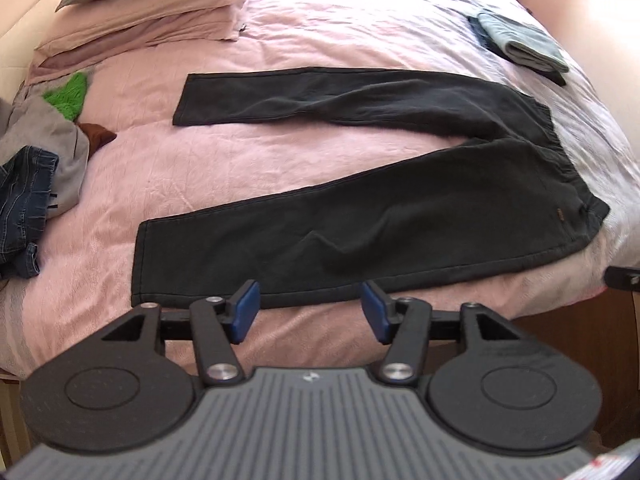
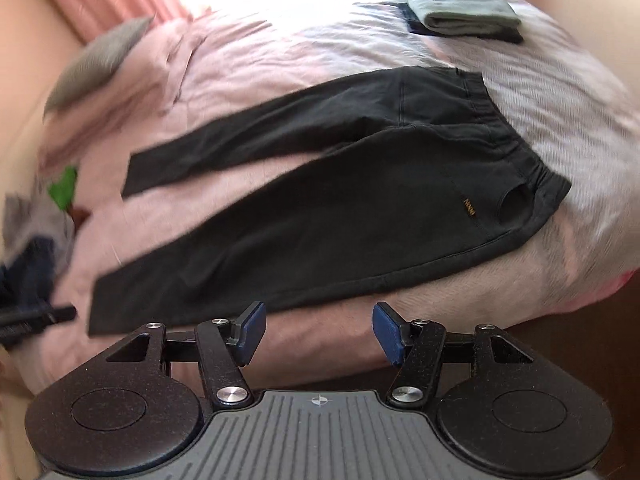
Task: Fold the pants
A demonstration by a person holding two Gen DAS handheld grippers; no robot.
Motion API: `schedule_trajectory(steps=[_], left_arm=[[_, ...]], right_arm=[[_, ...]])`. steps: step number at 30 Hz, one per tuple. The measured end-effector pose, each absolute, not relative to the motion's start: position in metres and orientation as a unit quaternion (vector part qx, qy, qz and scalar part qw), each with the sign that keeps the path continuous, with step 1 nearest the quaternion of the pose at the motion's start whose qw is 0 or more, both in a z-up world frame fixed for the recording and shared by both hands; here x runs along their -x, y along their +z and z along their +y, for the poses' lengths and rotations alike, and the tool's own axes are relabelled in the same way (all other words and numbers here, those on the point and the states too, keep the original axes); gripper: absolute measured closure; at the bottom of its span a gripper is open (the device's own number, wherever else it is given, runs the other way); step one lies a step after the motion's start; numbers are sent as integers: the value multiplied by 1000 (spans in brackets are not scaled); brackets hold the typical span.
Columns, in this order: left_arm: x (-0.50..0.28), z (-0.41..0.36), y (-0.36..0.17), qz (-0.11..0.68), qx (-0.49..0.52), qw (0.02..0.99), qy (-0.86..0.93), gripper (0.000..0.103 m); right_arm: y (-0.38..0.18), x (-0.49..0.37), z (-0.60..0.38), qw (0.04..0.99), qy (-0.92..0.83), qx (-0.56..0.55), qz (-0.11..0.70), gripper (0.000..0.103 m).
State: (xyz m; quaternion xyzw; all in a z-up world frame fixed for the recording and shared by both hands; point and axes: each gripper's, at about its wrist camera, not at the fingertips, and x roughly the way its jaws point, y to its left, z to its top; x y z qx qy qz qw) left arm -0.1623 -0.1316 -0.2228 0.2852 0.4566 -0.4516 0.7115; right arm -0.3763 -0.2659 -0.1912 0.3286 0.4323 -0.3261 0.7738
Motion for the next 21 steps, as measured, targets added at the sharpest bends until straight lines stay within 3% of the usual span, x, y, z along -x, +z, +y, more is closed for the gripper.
schedule_trajectory(steps=[7,21], left_arm=[[187,-134,-197,444,-294,709,-463,49],[212,-115,-165,426,-301,719,-459,41]], right_arm=[[-181,380,-255,776,-316,-284,466,46],[-147,394,-266,794,-304,-265,456,46]])
